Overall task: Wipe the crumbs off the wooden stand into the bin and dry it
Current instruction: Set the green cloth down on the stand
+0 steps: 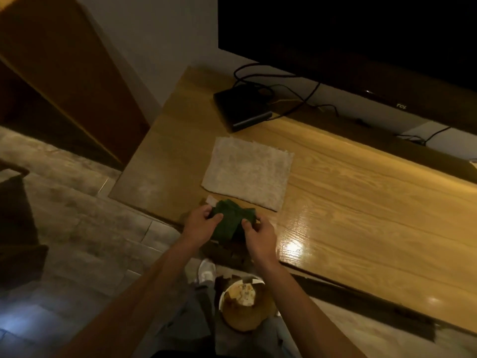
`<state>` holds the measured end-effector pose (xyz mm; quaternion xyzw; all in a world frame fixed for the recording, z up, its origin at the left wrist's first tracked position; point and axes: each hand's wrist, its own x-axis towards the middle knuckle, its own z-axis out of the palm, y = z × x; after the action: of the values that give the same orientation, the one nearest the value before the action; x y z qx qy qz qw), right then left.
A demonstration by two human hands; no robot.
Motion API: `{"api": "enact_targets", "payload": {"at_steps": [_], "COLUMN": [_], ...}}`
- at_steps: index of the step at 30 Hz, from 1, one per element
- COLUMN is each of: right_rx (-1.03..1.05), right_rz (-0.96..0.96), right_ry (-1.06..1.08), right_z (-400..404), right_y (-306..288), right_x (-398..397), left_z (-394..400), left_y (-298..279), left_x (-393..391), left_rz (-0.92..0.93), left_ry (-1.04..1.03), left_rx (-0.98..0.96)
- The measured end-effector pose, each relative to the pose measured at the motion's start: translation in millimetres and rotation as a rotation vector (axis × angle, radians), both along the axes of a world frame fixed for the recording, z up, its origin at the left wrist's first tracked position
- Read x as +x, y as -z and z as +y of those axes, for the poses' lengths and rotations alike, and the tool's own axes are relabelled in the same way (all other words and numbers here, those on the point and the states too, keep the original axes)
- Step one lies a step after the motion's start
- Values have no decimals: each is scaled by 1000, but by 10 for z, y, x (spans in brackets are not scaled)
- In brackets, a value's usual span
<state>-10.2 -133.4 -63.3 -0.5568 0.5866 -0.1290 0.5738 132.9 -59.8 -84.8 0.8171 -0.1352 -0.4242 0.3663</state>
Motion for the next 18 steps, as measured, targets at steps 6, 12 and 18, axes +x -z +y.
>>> {"api": "enact_targets", "payload": {"at_steps": [6,12,18], "right_rx": [-208,-486,-611], "right_rz": [186,387,504], "right_ry": [-6,-223,-520], "right_z": [-63,-613,-947], "right_y": [84,114,185], "right_x": [-21,-252,-292], "left_z": [-55,-346,-698], "left_y": [123,-60,-83], "left_x": [212,659,877], "left_rz": [-324,-630,-618], "left_ry": [363,476,947], "left_rx": [186,-79,13]}}
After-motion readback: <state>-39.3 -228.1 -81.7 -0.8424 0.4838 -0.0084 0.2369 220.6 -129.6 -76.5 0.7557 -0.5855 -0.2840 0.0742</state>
